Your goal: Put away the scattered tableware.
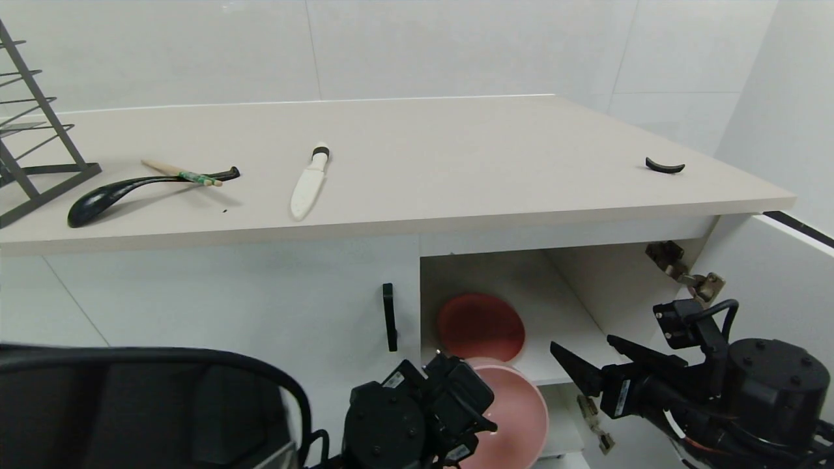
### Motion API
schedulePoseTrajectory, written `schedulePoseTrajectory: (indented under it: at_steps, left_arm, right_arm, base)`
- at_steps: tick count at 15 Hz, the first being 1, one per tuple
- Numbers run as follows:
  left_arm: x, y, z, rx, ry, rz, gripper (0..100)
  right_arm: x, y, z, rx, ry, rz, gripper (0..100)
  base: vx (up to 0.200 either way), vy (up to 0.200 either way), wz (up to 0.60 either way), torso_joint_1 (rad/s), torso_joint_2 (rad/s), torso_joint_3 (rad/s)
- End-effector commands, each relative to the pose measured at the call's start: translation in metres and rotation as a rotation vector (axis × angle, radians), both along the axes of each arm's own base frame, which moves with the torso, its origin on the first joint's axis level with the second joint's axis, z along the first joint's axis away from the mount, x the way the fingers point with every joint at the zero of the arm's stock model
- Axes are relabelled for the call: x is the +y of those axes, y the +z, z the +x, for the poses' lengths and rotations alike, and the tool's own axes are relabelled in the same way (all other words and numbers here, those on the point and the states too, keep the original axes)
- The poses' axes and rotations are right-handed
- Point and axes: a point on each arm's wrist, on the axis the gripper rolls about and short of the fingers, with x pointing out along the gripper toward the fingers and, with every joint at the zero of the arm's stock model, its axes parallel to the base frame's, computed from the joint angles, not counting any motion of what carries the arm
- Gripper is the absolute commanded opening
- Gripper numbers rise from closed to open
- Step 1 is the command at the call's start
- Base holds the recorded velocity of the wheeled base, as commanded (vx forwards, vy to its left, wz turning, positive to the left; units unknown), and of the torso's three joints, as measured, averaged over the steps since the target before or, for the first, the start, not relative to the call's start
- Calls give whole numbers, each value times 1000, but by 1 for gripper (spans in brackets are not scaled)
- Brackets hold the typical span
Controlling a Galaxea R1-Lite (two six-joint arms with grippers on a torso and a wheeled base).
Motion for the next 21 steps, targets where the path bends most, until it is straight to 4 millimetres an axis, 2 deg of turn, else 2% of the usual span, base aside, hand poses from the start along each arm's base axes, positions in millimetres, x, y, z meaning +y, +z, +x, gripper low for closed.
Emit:
schedulePoseTrajectory:
  at_steps: [1,6,9,11,15,21]
  left_arm:
    - [-22,-37,12,-3,36,18,0]
    - [-44,-22,55,-93,126,-143,0]
    - [-56,-11,67,-117,110,-242,0]
    - [-62,-5,65,-92,47,-320,0]
    - [-64,-6,57,-52,-82,-326,0]
    - [-65,-2,54,-61,-94,-333,0]
  right_arm:
    - [-1,7,1,-31,-7,19,100]
    - [-2,13,-2,-62,2,16,100]
    - [-3,10,-3,-46,-1,6,100]
    - [-5,6,0,-32,-17,-1,100]
    - [-14,-3,11,3,-80,-20,100]
    - [-13,-8,9,28,-70,-35,100]
  base:
    - [0,0,0,0,0,0]
    - [0,0,0,0,0,0]
    - [0,0,0,0,0,0]
    - [0,0,0,0,0,0]
    - [150,0,0,-3,2,2]
    - [0,0,0,0,0,0]
